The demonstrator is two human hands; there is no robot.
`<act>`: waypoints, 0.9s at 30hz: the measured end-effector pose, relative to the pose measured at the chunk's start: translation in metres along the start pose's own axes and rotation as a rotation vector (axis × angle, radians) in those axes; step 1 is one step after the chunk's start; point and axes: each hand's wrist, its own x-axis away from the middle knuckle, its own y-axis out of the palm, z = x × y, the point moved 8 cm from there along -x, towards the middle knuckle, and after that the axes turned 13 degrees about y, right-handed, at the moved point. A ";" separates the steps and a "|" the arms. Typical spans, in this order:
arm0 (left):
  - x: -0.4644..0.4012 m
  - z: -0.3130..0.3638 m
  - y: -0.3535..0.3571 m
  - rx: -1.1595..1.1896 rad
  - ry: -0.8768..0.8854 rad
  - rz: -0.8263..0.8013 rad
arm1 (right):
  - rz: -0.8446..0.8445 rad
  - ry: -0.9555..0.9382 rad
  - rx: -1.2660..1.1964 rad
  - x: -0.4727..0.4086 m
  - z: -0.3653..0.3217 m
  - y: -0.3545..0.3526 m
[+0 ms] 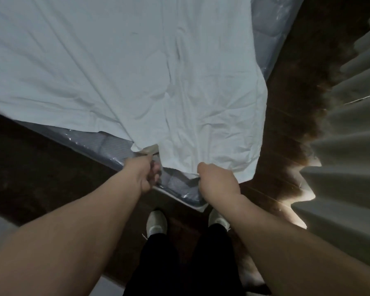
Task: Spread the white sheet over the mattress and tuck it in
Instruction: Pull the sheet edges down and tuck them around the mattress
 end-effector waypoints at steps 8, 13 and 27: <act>0.032 -0.002 0.001 0.071 -0.005 -0.012 | -0.319 0.060 0.118 0.037 0.038 0.030; 0.042 -0.006 0.003 0.194 -0.014 -0.071 | -0.543 0.017 0.258 0.051 0.026 0.057; 0.044 -0.049 -0.096 -1.496 0.030 -0.387 | -0.331 0.177 -0.112 0.050 0.001 0.057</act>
